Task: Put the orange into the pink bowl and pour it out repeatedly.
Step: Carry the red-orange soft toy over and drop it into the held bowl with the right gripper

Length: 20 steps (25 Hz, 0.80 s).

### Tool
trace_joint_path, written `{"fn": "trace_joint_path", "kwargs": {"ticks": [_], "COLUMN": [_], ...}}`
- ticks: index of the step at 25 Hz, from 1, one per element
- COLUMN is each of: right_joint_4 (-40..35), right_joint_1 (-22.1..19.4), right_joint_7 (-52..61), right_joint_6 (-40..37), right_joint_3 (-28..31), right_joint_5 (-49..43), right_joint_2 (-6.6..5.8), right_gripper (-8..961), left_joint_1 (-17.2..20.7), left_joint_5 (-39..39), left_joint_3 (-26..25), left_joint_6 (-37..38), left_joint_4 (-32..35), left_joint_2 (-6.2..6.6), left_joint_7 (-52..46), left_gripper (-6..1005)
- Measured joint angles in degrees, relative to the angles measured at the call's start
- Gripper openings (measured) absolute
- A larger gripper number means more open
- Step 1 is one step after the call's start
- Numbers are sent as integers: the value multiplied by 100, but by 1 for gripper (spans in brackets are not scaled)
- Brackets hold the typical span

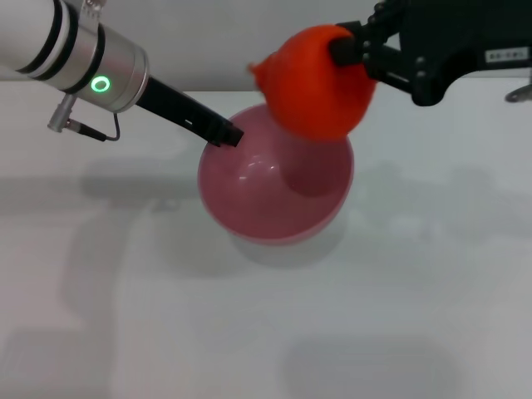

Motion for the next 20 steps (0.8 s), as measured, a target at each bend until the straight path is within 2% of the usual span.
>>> {"fn": "trace_joint_path", "kwargs": {"ticks": [6,15,20], "right_joint_4": [639,698,706], "right_joint_1": [17,-61,-71], "right_joint_7": [-242,-198,-193], "right_joint_6": [333,701,705], "right_joint_3": [-210,-325,-325], "right_joint_5": [-27,-67,-67], "right_joint_2": [-17,-13,-10], "right_gripper": [50,56,232], "left_joint_1": [-26,-18,-15], "left_joint_5": [-82,-23,-22], "left_joint_3": [4,-50,-53], "left_joint_6": [-22,-63,-66], "left_joint_4": [-3,-12,-17], "left_joint_2": [-3,45,46], "left_joint_7": [51,58,66], "left_gripper": [45,45,45]}}
